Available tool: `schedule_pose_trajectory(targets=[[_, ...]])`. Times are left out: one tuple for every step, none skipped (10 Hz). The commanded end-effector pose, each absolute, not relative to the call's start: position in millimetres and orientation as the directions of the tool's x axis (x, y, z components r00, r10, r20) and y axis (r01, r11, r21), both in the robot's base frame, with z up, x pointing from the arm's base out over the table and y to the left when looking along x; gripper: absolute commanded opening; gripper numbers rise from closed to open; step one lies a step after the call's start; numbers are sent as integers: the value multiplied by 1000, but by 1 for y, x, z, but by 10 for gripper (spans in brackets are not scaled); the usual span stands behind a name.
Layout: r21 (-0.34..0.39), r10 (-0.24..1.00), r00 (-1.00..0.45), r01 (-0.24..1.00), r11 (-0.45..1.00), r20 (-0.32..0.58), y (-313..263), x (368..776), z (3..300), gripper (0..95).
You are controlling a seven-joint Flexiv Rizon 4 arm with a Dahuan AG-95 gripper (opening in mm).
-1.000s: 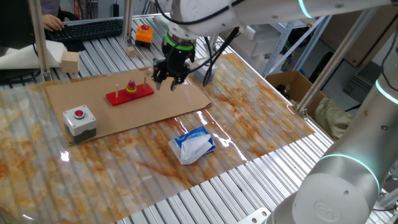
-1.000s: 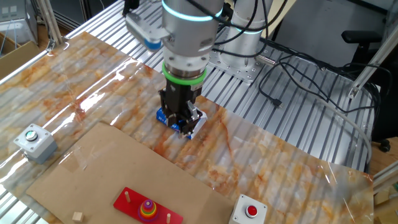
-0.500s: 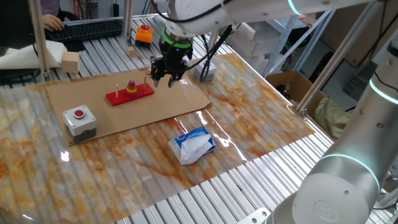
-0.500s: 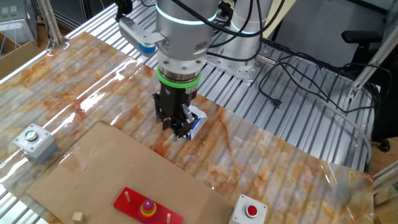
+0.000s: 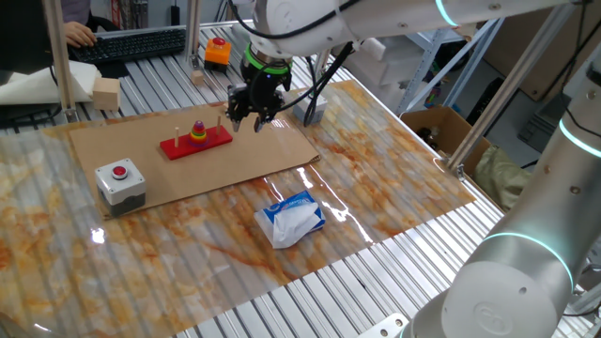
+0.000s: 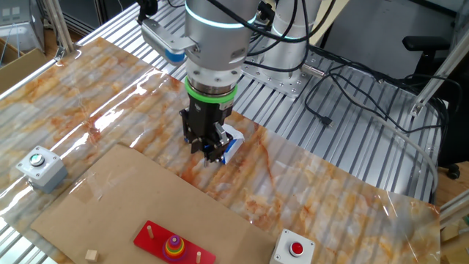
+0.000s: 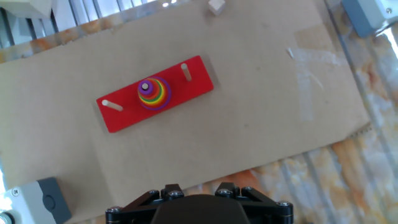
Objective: Take out one Hanoi block and throw it aside
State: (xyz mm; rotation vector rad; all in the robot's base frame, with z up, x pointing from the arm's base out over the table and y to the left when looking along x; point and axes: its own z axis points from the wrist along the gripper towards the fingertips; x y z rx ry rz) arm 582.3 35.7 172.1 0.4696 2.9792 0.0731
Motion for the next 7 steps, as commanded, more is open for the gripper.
schedule_pose_trajectory(targets=[[68, 309, -944, 302, 951, -116, 35, 583, 172, 380], [68, 307, -945, 301, 951, -116, 35, 583, 172, 380], [69, 317, -941, 310, 948, -118, 35, 583, 172, 380], [67, 312, -943, 306, 950, -116, 35, 583, 172, 380], [65, 309, -945, 303, 951, -112, 35, 583, 172, 380], [50, 305, -946, 301, 952, -115, 35, 583, 172, 380], [27, 303, -945, 302, 953, -122, 35, 583, 172, 570]])
